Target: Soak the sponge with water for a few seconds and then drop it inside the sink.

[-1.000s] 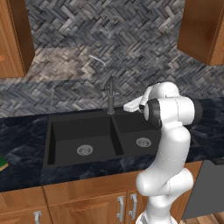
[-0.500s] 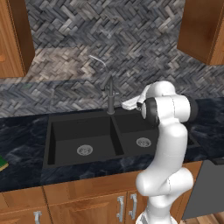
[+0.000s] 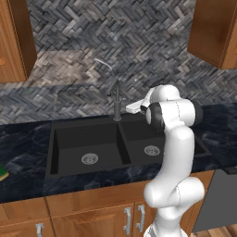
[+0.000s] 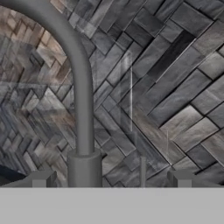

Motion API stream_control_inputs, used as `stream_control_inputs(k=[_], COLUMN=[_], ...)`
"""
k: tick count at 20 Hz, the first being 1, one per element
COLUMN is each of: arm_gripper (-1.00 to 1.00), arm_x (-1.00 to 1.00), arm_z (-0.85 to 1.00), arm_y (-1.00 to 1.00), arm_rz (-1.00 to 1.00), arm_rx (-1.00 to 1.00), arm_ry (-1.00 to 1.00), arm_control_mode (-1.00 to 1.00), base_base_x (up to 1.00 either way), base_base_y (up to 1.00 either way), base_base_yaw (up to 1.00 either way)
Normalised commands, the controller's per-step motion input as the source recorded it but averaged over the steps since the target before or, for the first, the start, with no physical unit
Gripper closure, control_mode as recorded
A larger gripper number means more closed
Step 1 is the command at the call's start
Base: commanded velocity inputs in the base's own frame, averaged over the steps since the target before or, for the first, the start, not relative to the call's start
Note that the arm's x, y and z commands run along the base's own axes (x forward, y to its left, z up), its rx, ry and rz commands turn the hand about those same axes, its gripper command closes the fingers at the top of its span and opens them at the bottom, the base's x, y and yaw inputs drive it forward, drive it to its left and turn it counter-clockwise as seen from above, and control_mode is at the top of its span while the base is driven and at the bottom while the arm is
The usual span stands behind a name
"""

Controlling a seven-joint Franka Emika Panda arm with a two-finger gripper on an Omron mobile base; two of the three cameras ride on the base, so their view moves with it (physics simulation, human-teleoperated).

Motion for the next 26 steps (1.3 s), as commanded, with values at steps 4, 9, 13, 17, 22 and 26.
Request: stream_control_inputs(k=[4, 9, 13, 17, 22, 26], arm_gripper=[-1.0, -1.0, -1.0, -1.0, -1.0, -1.0], arm_x=[0.36, 0.15, 0.13, 0.16, 0.19, 0.29], arm_z=[0.0, 0.0, -0.02, -0.23, -0.28, -0.28], arm_y=[0.0, -0.01, 0.0, 0.0, 0.0, 0.0], arm_rz=[0.0, 0.0, 0.0, 0.0, 0.0, 0.0], arm_rx=[0.0, 0.0, 0.0, 0.0, 0.0, 0.0], arm_ry=[0.0, 0.0, 0.0, 0.01, 0.02, 0.0], arm_control_mode=[-1.0, -1.0, -1.0, -1.0, -1.0, -1.0], base_base_x=[0.0, 0.0, 0.0, 0.0, 0.0, 0.0], base_base_y=[0.0, 0.0, 0.0, 0.0, 0.0, 0.0], base_base_yaw=[0.0, 0.0, 0.0, 0.0, 0.0, 0.0])
